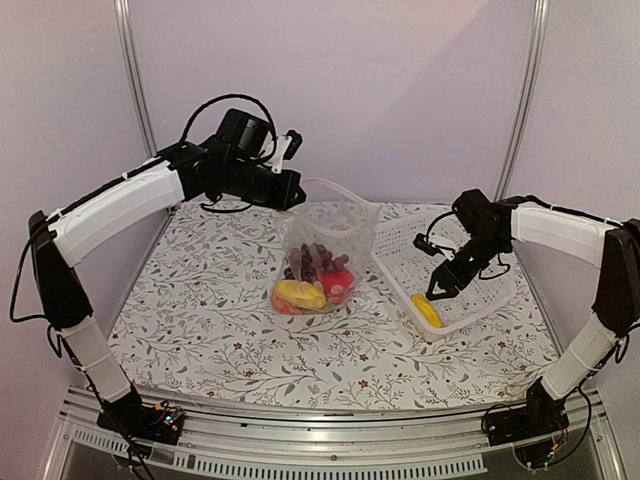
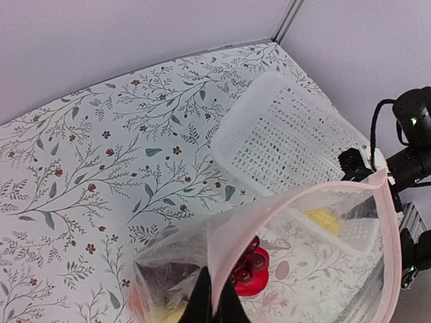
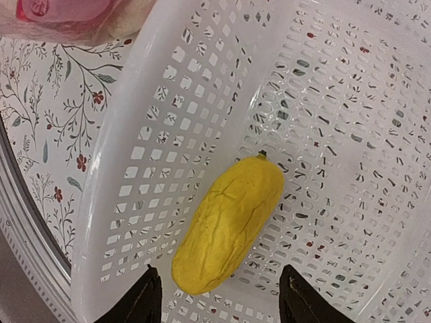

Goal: Place the food in the zip-top bag and seal the zipper
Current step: Pick up the fake fruit from the bin.

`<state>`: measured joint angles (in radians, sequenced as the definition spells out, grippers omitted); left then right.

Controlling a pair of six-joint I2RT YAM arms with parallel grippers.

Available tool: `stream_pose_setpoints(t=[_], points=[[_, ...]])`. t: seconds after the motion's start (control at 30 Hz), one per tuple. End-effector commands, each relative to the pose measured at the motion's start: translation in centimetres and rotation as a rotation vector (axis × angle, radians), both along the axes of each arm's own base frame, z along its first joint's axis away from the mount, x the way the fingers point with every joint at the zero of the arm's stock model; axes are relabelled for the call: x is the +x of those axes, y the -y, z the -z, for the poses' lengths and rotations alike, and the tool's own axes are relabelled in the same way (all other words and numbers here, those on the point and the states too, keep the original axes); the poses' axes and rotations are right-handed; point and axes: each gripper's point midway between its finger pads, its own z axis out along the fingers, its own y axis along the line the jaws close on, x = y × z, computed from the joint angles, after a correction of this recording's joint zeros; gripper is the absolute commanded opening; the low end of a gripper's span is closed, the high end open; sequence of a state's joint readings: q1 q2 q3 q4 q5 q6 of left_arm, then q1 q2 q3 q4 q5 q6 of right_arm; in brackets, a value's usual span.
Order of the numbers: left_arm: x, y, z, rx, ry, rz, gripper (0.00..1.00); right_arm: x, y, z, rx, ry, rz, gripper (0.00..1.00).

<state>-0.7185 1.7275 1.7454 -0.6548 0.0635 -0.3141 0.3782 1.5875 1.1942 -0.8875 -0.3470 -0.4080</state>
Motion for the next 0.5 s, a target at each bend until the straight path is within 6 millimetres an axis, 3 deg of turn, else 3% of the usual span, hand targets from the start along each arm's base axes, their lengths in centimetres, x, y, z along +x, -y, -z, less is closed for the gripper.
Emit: stream_pose_setpoints(t=[0.0,0.47], points=[[0.2,-0.9,-0.5,-0.011,0.019,-0.018,0.0,-0.1,-0.3,1.8,0.017,-0.07,0.03,0.59],[0.2,-1.1,0.4,-0.002,0.007,-0.025,0.0,-0.9,-1.2,5.6,0.041,-0.234,0.041,0.58]])
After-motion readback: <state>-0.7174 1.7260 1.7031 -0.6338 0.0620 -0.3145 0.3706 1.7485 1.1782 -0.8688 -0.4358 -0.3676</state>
